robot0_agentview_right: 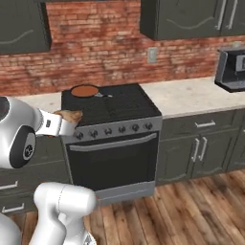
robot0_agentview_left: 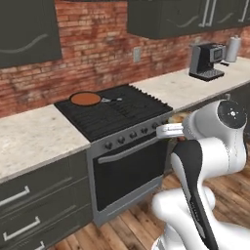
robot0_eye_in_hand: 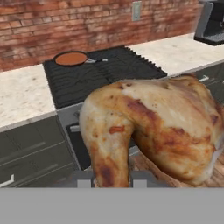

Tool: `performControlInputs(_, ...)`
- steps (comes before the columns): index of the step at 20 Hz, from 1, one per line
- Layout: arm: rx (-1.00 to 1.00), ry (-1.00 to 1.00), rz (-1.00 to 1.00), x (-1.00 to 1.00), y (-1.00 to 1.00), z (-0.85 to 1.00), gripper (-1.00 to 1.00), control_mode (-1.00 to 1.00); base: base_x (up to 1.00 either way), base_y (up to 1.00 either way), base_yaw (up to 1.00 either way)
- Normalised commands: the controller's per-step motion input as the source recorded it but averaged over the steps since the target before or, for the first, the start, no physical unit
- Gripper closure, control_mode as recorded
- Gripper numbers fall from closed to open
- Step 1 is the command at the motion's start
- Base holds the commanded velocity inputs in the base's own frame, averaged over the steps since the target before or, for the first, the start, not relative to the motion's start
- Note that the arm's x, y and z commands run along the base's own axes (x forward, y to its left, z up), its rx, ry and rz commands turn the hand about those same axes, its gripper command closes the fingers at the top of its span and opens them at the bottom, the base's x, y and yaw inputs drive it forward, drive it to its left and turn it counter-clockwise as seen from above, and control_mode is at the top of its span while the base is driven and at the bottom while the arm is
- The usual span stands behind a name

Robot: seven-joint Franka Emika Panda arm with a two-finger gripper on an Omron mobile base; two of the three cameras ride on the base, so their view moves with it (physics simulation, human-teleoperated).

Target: Retrieve the chicken drumstick from the fridge and place it on the saucepan with marinade on the stove.

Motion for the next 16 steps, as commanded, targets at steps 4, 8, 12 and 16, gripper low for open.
performControlInputs(4, 0.0, 0.0, 0.0, 0.0, 0.0, 0.0, 1.0, 1.0, 0.65, -0.11, 0.41)
performControlInputs(8, 0.0, 0.0, 0.0, 0.0, 0.0, 0.0, 1.0, 1.0, 0.61, -0.45, 0.39)
performControlInputs(12, 0.0, 0.0, 0.0, 0.0, 0.0, 0.0, 1.0, 1.0, 0.52, -0.6, 0.38)
performControlInputs(16, 0.0, 0.0, 0.0, 0.0, 0.0, 0.0, 1.0, 1.0, 0.5, -0.57, 0.39)
